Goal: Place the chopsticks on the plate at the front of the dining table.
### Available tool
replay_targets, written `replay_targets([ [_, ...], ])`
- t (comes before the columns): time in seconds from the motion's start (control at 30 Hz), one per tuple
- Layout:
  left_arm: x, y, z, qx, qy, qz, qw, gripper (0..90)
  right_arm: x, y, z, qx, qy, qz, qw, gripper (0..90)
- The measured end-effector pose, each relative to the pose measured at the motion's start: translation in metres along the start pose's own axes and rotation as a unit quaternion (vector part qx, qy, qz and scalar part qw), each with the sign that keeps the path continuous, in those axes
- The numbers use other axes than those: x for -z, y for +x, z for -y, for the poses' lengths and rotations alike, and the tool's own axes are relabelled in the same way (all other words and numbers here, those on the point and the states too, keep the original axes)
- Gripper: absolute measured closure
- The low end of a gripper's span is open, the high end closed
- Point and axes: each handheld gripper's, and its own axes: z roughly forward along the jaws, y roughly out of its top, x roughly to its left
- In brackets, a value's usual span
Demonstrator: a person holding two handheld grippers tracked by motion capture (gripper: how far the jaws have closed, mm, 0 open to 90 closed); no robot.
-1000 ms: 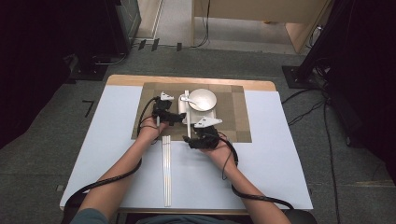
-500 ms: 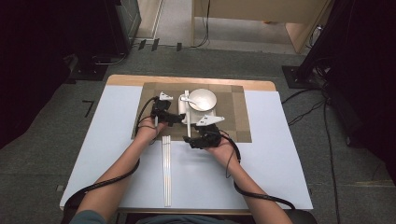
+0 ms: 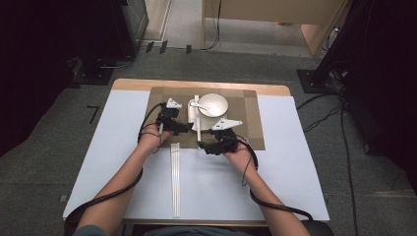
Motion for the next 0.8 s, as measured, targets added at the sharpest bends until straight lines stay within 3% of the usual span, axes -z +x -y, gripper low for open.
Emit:
replay_targets([
  [0.23,0.008,-0.007,0.001,-0.027,0.003,-0.005,0.9996,16.2,0.004,-0.003,-0.001,0.014,0.002,-0.001,0.9999,26.9],
  [0.43,0.02,-0.011,0.003,-0.031,-0.003,0.004,0.9995,16.2,0.009,-0.005,-0.002,0.018,-0.004,-0.005,0.9998,27.0],
  [0.53,0.024,-0.014,0.006,-0.039,-0.005,0.01,0.9992,16.2,0.01,-0.007,-0.002,0.015,0.011,-0.02,0.9996,27.0],
  [0.6,0.028,-0.016,0.009,-0.044,-0.006,0.018,0.9988,16.2,0.01,-0.008,-0.001,0.031,0.014,-0.018,0.9993,27.0],
  [0.67,0.031,-0.017,0.012,-0.047,-0.003,0.019,0.9987,16.2,0.011,-0.008,0.0,0.027,0.017,-0.022,0.9992,27.0],
  [0.8,0.038,-0.015,0.017,-0.042,-0.004,0.02,0.9989,16.2,0.01,-0.007,0.001,0.033,0.025,-0.029,0.9987,26.9],
])
